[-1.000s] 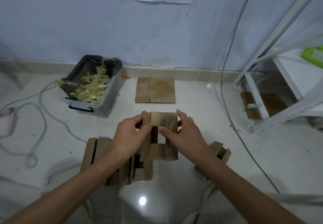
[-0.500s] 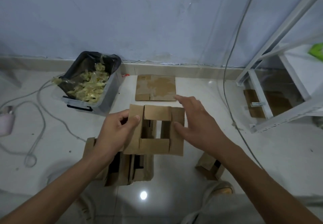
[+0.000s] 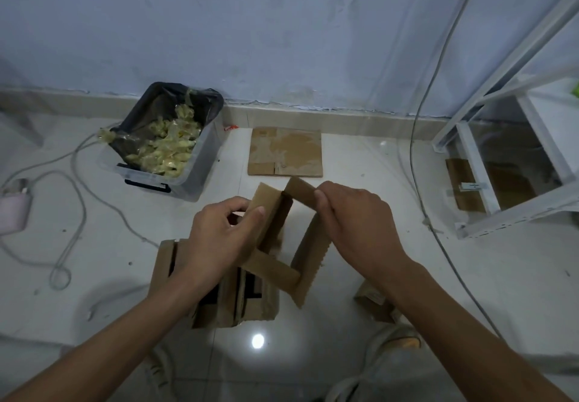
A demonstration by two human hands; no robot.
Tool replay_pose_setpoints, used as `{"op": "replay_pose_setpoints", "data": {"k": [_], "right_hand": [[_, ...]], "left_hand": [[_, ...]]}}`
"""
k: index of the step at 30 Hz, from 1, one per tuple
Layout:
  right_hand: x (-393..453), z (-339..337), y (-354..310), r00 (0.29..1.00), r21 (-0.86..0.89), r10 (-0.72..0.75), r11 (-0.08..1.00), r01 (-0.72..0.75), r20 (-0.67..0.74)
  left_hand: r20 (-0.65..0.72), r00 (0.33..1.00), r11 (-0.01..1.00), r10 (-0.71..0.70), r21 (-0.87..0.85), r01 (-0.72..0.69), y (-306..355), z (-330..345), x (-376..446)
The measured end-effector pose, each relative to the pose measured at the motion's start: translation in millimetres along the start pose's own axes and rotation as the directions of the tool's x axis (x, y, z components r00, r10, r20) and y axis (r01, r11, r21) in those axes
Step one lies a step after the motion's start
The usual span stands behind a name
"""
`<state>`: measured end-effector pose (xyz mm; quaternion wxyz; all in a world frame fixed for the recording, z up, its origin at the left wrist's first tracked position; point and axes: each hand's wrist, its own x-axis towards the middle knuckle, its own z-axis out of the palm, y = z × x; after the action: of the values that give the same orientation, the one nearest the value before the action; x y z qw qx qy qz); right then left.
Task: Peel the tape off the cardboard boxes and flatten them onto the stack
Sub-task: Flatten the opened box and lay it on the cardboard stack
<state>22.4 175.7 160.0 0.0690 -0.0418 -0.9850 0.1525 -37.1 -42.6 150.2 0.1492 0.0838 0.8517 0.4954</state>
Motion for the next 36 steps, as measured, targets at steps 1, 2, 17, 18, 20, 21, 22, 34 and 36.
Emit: {"op": "replay_pose_setpoints", "data": {"k": [1, 2, 17, 18, 20, 21, 22, 34, 36], "right_hand": [[1.2, 1.8, 1.6, 0.999, 0.069, 0.023, 0.997, -0.02, -0.032], [2.0, 3.4, 2.7, 0.997, 0.12, 0.042, 0.992, -0.033, -0.069], [6.4, -4.0, 15.7, 0.783, 0.764, 0.522, 0.333, -0.553, 0.339], [7.8, -8.1, 19.7, 0.716, 0.764, 0.52, 0.174, -0.622, 0.465], [7.4, -8.9, 35.1, 0.648, 0.715, 0.449, 0.029, -0.699, 0.615], [6.2, -7.6, 41.0, 0.653, 0.705, 0.378, 0.0, -0.709, 0.657], [4.5, -4.8, 45.2, 0.67, 0.704, 0.303, -0.005, -0.71, 0.678], [12.0, 43.3, 40.9, 0.773, 0.79, 0.389, 0.158, -0.592, 0.501], [26.1, 56.5, 49.6, 0.721, 0.749, 0.516, 0.207, -0.63, 0.463]], "left_hand": [[-0.028, 0.999, 0.999, -0.03, 0.03, 0.031, -0.2, 0.4, -0.1], [-0.047, 0.997, 0.996, -0.065, 0.059, 0.068, -1.7, 0.8, 0.0], [-0.081, 0.996, 0.998, -0.037, 0.052, 0.042, -11.5, 0.3, 4.1], [-0.086, 0.995, 0.995, 0.057, 0.085, -0.049, -10.8, 0.3, 3.4], [-0.073, 0.978, 0.974, 0.196, 0.127, -0.186, -11.8, 0.0, 3.0], [-0.067, 0.966, 0.958, 0.25, 0.16, -0.237, -10.2, -0.5, 2.1], [-0.063, 0.957, 0.95, 0.283, 0.156, -0.271, -8.9, -0.2, 0.7], [0.263, 0.933, 0.927, -0.244, -0.219, 0.304, -24.9, 1.4, 40.1], [0.217, 0.939, 0.936, -0.265, -0.177, 0.305, -38.3, 14.6, 66.9]]}}
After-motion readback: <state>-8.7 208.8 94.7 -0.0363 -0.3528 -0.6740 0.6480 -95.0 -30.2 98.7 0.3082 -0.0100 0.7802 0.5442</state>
